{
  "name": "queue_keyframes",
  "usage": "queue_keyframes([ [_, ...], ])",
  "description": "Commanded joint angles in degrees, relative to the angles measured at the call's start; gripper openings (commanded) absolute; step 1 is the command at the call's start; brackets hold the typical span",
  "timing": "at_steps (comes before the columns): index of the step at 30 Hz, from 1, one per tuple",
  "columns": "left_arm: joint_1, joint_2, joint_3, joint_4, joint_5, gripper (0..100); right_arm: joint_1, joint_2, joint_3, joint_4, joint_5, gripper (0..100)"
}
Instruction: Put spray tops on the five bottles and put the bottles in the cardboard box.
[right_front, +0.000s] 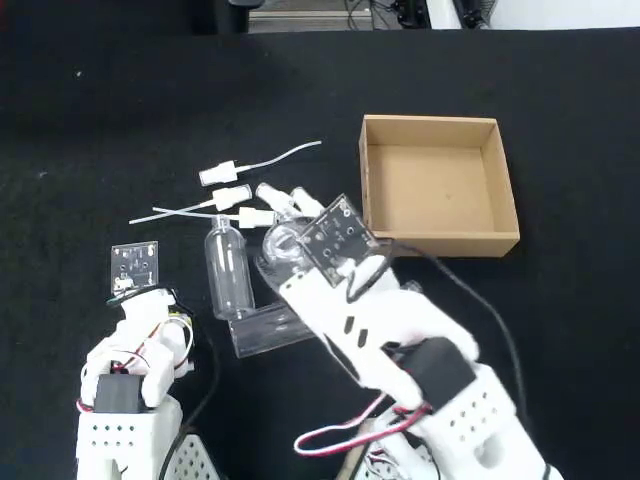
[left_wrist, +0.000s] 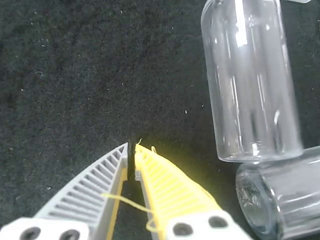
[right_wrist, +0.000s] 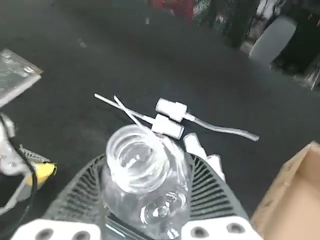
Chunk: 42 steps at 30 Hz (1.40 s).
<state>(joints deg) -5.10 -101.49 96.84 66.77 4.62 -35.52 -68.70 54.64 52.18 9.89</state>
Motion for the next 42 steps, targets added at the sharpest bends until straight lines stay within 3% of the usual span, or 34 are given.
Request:
queue_keyframes([
  [1, 0.7, 0.4, 0.7, 0.3, -0.2, 3, 1.0, 1.4, -8.7, 5.2, 1.2, 1.1],
  [16, 1.5, 0.4, 0.7, -0.6, -0.6, 3, 3.4, 0.5, 1.1, 5.6, 1.2, 1.1],
  [19, 2.9, 0.4, 0.7, -4.0, -0.7, 3, 3.4, 0.5, 4.3, 2.6, 1.2, 1.1],
  [22, -0.4, 0.3, -0.8, -12.2, -1.6, 3, 3.4, 0.4, 5.0, 1.9, 1.2, 1.1],
  [26, -11.8, 0.3, -2.6, -24.2, -20.2, 3, 3.6, 0.4, 5.0, 1.9, 1.2, 1.1],
  [28, -15.1, 0.3, -3.1, -29.5, -25.8, 3, 3.4, 0.4, 5.2, 1.9, 1.2, 1.1],
  [32, -17.0, 1.0, -8.8, -31.0, -21.4, 7, 3.4, 0.4, 5.2, 1.8, 1.2, 1.1],
  [36, -13.0, 4.8, -16.1, -28.7, -14.2, 17, 3.4, 0.4, 5.2, 1.8, 1.2, 1.1],
  [42, -6.3, 25.4, -27.9, -28.5, -18.3, 17, 3.3, 0.4, 5.3, 1.9, 1.2, 1.1],
])
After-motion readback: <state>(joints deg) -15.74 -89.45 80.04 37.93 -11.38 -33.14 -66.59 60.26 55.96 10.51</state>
